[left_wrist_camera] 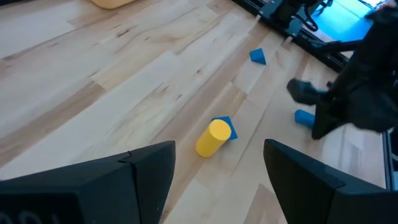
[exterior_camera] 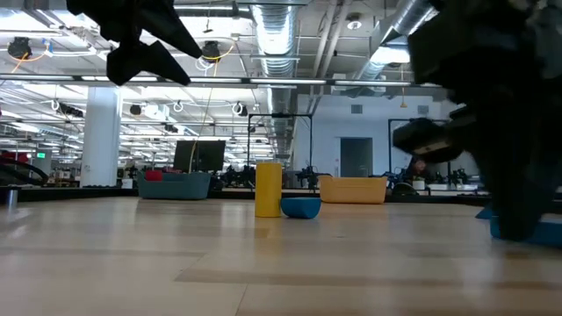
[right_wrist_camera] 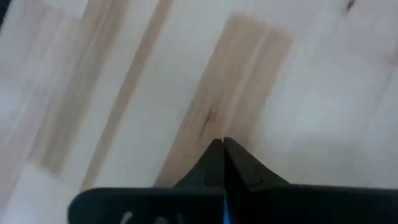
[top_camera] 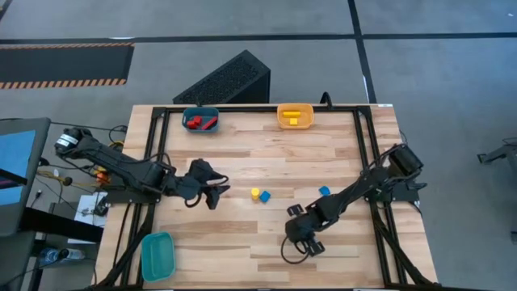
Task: Sort & place blocks by color
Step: Put the bottom blue block into the green bin
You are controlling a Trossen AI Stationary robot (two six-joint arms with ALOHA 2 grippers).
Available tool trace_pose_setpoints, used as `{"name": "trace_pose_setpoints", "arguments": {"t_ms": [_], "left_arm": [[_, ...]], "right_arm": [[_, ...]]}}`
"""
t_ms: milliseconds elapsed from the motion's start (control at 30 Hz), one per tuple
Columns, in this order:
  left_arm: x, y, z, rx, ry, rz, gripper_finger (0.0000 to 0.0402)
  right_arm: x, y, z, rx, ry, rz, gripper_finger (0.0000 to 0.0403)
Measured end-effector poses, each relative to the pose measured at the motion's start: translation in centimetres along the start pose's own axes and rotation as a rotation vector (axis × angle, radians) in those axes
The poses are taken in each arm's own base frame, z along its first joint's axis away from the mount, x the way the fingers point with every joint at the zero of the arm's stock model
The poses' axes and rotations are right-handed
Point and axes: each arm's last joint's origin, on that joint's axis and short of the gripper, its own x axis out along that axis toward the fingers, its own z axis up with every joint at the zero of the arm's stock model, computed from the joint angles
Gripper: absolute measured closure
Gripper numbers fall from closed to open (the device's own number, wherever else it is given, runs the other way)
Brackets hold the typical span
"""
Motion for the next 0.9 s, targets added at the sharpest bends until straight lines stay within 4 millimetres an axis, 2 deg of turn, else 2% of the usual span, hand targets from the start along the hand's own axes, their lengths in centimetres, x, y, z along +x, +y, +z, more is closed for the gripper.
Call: {"name": "trace_pose_setpoints", "arguments": {"t_ms": [167,333,533,733,900], "left_arm": [[0.0,0.0,0.0,0.004,0.0,0.002,0.0168],[-0.1,-0.1,-0.1,0.006,-0.007,0.002,0.0168],[-0.2,-0.3,-0.2,-0.015,-0.012,-0.008,0.0168],[-0.6,-0.7,-0.6,-0.02,-0.031,-0.014,0.0168],[-0.8,-0.9,-0.7,-0.022,-0.04,-0.014,0.0168]], "right_arm": [[-3.4,-0.1,0.8,-0.003,-0.1,-0.034,0.0389],[-5.3,-0.1,0.2,0.046,-0.173,-0.067,0.0394],[-5.1,1.1,-1.7,0.118,-0.265,-0.025,0.0399],[-4.5,2.9,-1.8,0.125,-0.344,0.004,0.0395],[-4.3,3.5,-1.8,0.109,-0.35,0.014,0.0396]]}}
